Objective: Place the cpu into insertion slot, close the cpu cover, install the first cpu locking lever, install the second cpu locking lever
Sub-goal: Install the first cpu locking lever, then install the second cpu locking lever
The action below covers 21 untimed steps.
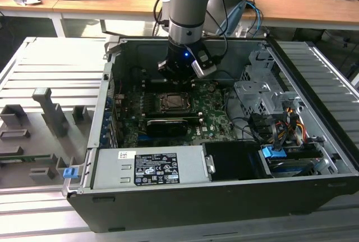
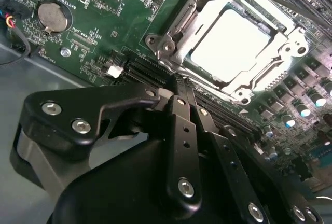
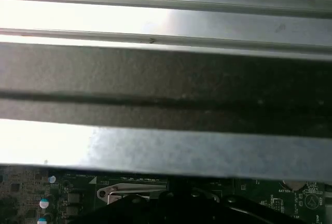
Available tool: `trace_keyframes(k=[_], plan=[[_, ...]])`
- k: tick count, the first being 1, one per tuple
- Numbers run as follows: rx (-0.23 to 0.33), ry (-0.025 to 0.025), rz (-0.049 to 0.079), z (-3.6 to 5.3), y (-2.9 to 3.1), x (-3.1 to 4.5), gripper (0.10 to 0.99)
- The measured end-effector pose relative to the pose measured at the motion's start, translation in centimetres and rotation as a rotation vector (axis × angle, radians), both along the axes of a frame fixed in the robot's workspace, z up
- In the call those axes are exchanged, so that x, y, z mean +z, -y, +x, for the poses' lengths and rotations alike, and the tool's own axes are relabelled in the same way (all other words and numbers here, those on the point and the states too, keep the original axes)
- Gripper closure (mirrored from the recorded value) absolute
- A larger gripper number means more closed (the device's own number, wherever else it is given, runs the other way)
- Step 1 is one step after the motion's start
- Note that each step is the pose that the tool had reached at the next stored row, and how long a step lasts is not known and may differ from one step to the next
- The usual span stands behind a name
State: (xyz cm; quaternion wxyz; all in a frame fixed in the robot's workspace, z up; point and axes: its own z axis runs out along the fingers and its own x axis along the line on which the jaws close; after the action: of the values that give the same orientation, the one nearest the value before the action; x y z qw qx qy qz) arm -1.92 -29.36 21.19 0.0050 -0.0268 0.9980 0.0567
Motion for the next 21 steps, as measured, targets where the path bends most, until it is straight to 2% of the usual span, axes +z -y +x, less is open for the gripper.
trace_keyframes(k=[17, 19, 21], plan=[[0.000, -0.0001, 0.000, 0.05, 0.73, 0.02, 0.980], [0.000, 0.0000, 0.000, 0.05, 0.74, 0.15, 0.980], [0.000, 0.0000, 0.000, 0.05, 0.75, 0.68, 0.980]])
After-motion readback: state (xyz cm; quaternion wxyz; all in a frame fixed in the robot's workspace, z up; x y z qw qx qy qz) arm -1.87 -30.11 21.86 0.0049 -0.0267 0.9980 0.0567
